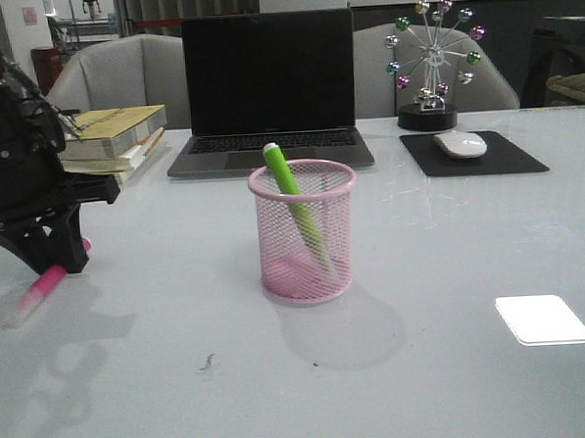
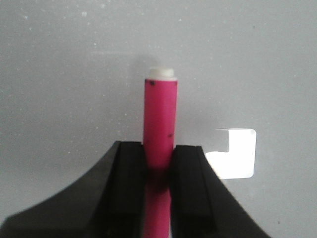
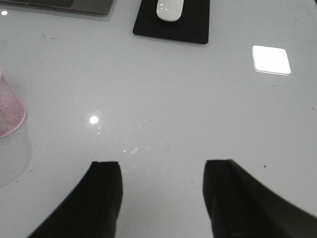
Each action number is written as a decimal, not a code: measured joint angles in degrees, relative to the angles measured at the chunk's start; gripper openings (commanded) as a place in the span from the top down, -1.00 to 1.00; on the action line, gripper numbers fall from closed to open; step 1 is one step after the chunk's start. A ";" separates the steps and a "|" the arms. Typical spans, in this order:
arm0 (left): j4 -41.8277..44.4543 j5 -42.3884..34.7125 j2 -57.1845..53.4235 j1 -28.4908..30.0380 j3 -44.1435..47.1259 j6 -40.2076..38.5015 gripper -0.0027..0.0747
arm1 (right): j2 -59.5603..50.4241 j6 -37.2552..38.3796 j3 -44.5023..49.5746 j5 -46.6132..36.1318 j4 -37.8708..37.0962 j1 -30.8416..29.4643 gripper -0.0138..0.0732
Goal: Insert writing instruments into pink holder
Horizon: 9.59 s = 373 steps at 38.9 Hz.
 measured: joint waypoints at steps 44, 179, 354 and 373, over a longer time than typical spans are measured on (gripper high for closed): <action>-7.62 -53.21 -19.01 -27.87 13.27 0.42 0.69 | 0.00 0.00 0.00 0.00 0.00 0.00 -0.42; -4.10 -23.23 -90.08 7.14 46.61 11.89 -0.06 | 0.00 -0.04 0.00 -2.45 0.00 0.00 -0.42; 4.95 -37.61 -114.07 10.38 68.87 5.88 0.69 | -38.03 -0.04 37.84 -23.03 1.04 2.62 0.61; 4.76 -39.37 -116.96 10.38 80.77 5.76 0.69 | -38.03 -0.04 37.84 -22.93 1.04 2.62 0.61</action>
